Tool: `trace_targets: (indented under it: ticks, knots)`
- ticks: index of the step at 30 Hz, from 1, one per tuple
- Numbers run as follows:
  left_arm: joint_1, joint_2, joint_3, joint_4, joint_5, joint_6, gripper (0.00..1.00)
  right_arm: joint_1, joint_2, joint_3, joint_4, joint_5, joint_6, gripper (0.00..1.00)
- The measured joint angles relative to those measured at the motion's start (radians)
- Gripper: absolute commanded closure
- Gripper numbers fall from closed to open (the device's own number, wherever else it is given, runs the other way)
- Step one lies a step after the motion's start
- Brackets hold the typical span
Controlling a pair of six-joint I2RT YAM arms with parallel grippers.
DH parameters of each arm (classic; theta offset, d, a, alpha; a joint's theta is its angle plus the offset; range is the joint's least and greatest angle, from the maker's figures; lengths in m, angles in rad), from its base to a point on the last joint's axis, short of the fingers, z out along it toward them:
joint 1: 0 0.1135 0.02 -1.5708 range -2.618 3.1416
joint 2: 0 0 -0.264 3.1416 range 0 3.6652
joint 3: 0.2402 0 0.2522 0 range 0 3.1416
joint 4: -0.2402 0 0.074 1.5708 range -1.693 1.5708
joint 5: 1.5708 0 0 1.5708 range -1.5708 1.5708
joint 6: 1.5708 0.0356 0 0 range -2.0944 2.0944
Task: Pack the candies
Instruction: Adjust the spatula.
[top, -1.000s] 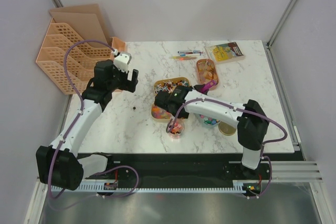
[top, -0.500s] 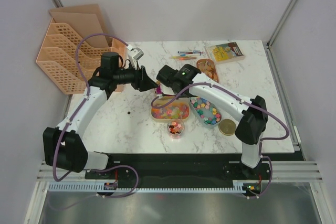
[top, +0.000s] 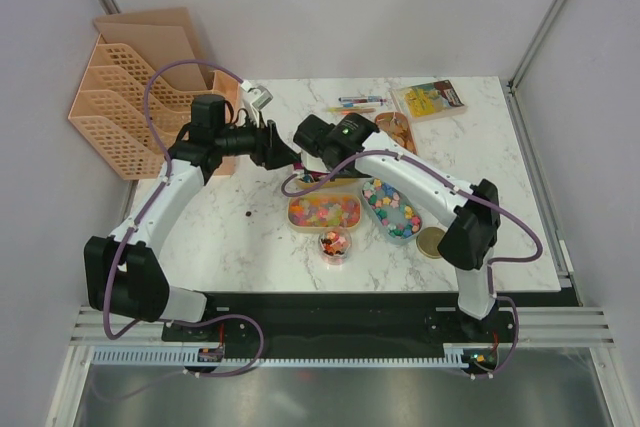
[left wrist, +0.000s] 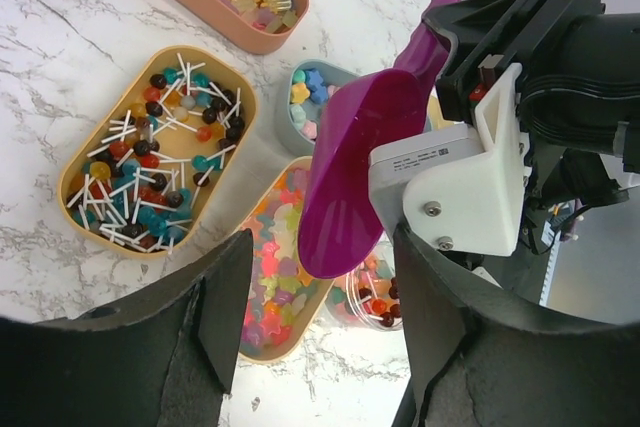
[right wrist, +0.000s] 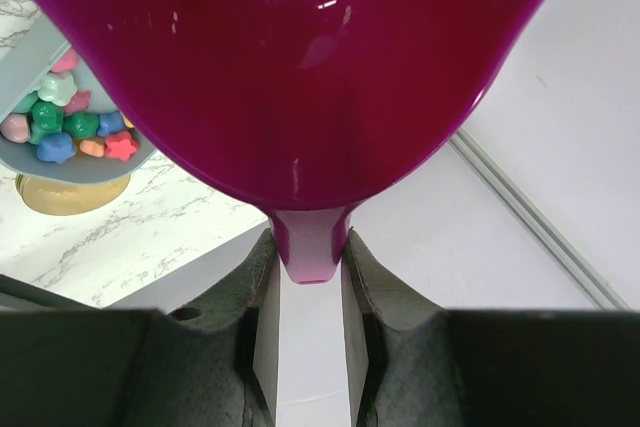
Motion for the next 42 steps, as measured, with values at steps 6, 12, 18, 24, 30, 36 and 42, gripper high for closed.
trace_targets:
  ticks: [6,12,18,24,30,36,42]
  knots:
    - [-0.001,0.004,0.000,0.018,0.016,-0.014,0.44,-0.002,0.004,0.012,-0.004,0.017,0.006,1.00]
    - [-0.001,0.010,0.002,0.034,0.019,-0.037,0.43,-0.003,0.002,0.010,-0.002,0.022,0.025,1.00]
    - [-0.001,0.011,0.013,0.037,0.017,-0.055,0.32,-0.004,-0.030,-0.003,0.001,0.021,0.034,1.00]
    - [-0.001,0.011,0.031,0.039,0.007,-0.070,0.30,-0.004,-0.105,-0.040,0.024,0.013,0.035,1.00]
    - [0.000,0.010,0.034,0.042,-0.001,-0.074,0.31,-0.005,-0.121,-0.041,0.031,0.006,0.035,1.00]
    - [0.000,0.014,0.034,0.053,0.002,-0.085,0.44,-0.005,-0.121,-0.041,0.036,0.000,0.034,1.00]
    - [-0.001,0.020,0.034,0.090,0.040,-0.114,0.71,-0.003,-0.112,-0.005,0.036,-0.002,0.034,1.00]
